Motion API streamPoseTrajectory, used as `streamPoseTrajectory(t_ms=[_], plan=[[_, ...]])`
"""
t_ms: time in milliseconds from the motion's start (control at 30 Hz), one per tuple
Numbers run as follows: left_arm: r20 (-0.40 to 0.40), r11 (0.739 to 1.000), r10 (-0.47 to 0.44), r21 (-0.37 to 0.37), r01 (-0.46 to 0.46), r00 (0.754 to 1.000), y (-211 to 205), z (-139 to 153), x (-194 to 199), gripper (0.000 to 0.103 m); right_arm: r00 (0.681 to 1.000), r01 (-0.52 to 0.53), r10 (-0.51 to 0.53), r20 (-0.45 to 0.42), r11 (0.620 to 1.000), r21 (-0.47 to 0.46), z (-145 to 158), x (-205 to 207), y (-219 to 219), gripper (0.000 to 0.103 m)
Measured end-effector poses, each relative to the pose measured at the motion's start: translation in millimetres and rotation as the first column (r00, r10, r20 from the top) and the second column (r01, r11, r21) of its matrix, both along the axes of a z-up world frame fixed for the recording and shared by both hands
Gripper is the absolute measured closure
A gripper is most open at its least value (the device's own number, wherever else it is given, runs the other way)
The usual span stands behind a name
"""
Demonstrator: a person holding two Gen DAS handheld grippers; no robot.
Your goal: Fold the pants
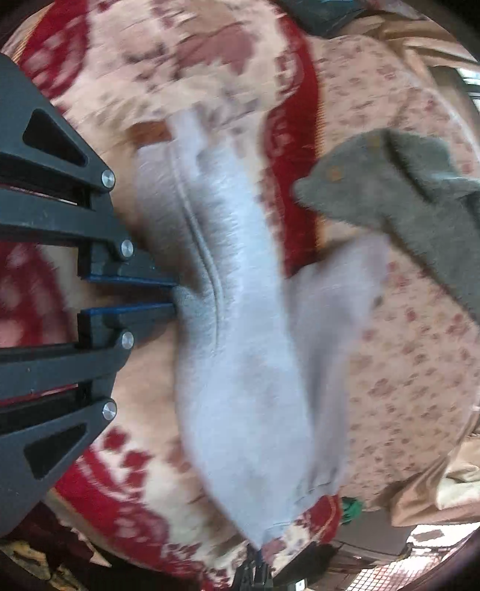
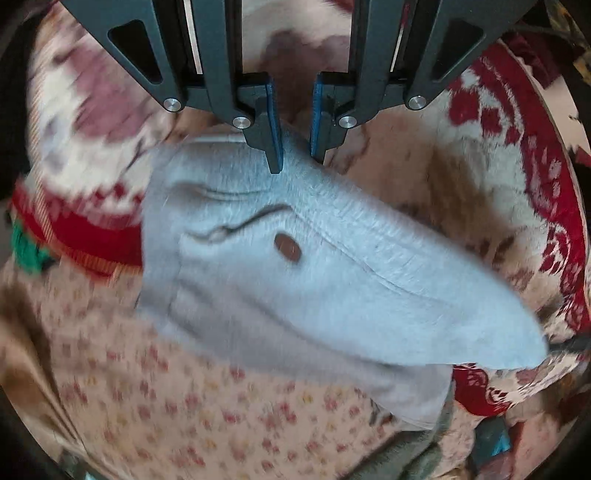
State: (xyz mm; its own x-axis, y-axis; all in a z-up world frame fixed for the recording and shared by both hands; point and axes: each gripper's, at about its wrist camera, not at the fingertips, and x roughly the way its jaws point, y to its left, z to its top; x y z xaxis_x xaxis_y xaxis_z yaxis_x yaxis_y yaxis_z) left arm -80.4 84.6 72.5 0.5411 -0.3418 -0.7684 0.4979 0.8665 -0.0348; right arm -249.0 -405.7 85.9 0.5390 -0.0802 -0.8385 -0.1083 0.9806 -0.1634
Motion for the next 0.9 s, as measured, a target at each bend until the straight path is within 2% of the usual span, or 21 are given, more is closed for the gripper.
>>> streamPoseTrajectory(t_ms=[33, 67, 133, 167, 200, 233, 267, 333, 367, 433, 467, 533, 600, 633, 667, 833, 900], plan=[[-0.018, 1.0, 0.022, 0.005, -0.022, 1.0, 0.8, -4.9, -3.2, 0.094, 1.0, 0.022, -0.022, 0.013, 1.0, 0.018, -0.9, -2.1, -1.8, 0.085], [-0.031, 0.999, 0.038, -0.004, -0.038, 0.999, 3.0, -7.1, -4.2, 0.089, 0.998, 0.062, -0.063, 0.017, 0.996, 0.065, -0.8, -3.9, -6.7, 0.084], [-0.077, 0.995, 0.073, -0.056, -0.077, 0.994, 13.2, -6.7, -5.1, 0.058, 0.992, 0.12, -0.123, 0.014, 0.981, 0.156, 3.4, -7.8, -15.7, 0.079], [-0.092, 0.988, 0.108, -0.102, -0.117, 0.99, 21.5, -3.9, -6.2, 0.032, 0.988, 0.148, -0.153, 0.012, 0.968, 0.205, 6.3, -12.1, -21.5, 0.074], [-0.102, 0.974, 0.138, -0.165, -0.153, 0.985, 31.2, 0.2, -7.8, 0.022, 0.984, 0.168, -0.177, 0.015, 0.953, 0.253, 9.3, -16.6, -28.0, 0.056], [-0.11, 0.96, 0.153, -0.217, -0.174, 0.982, 38.9, 3.6, -9.0, 0.022, 0.977, 0.195, -0.213, 0.026, 0.931, 0.307, 13.0, -24.4, -35.6, 0.025], [-0.123, 0.948, 0.169, -0.251, -0.195, 0.978, 44.5, 6.2, -9.6, 0.022, 0.967, 0.221, -0.25, 0.041, 0.914, 0.341, 16.4, -31.8, -40.9, 0.016], [-0.162, 0.923, 0.223, -0.283, -0.262, 0.961, 52.5, 10.6, -7.4, 0.019, 0.948, 0.264, -0.316, 0.047, 0.858, 0.441, 21.4, -45.6, -54.8, 0.013], [-0.182, 0.911, 0.246, -0.292, -0.291, 0.952, 54.4, 10.7, -5.7, 0.018, 0.935, 0.287, -0.354, 0.028, 0.799, 0.528, 19.8, -52.3, -64.3, 0.013], [-0.246, 0.875, 0.305, -0.31, -0.373, 0.92, 56.6, 7.3, -2.0, 0.018, 0.912, 0.331, -0.409, -0.028, 0.695, 0.639, 10.5, -56.0, -74.3, 0.013], [-0.273, 0.859, 0.329, -0.31, -0.407, 0.904, 55.5, 4.8, -1.2, 0.018, 0.894, 0.367, -0.441, -0.08, 0.62, 0.694, 0.1, -54.3, -80.6, 0.013], [-0.302, 0.836, 0.379, -0.293, -0.463, 0.875, 52.7, 0.7, -2.0, 0.018, 0.861, 0.411, -0.487, -0.147, 0.495, 0.765, -17.2, -50.5, -87.1, 0.013], [-0.309, 0.83, 0.405, -0.271, -0.487, 0.861, 50.7, -2.5, -5.0, 0.018, 0.829, 0.437, -0.518, -0.208, 0.37, 0.82, -34.4, -44.1, -94.2, 0.013], [-0.31, 0.824, 0.419, -0.265, -0.501, 0.853, 49.1, -4.9, -8.0, 0.018, 0.819, 0.442, -0.529, -0.223, 0.332, 0.833, -39.3, -41.0, -95.9, 0.013], [-0.314, 0.814, 0.434, -0.265, -0.517, 0.844, 49.7, -7.3, -9.2, 0.018, 0.809, 0.447, -0.539, -0.235, 0.306, 0.84, -45.4, -35.9, -97.2, 0.013], [-0.365, 0.768, 0.479, -0.266, -0.583, 0.798, 51.1, -21.0, 1.0, 0.018, 0.771, 0.446, -0.589, -0.243, 0.228, 0.865, -64.1, -9.3, -99.7, 0.013], [-0.356, 0.758, 0.486, -0.283, -0.588, 0.798, 49.0, -21.0, 7.9, 0.018, 0.758, 0.412, -0.616, -0.212, 0.201, 0.889, -65.7, -5.8, -104.2, 0.015]])
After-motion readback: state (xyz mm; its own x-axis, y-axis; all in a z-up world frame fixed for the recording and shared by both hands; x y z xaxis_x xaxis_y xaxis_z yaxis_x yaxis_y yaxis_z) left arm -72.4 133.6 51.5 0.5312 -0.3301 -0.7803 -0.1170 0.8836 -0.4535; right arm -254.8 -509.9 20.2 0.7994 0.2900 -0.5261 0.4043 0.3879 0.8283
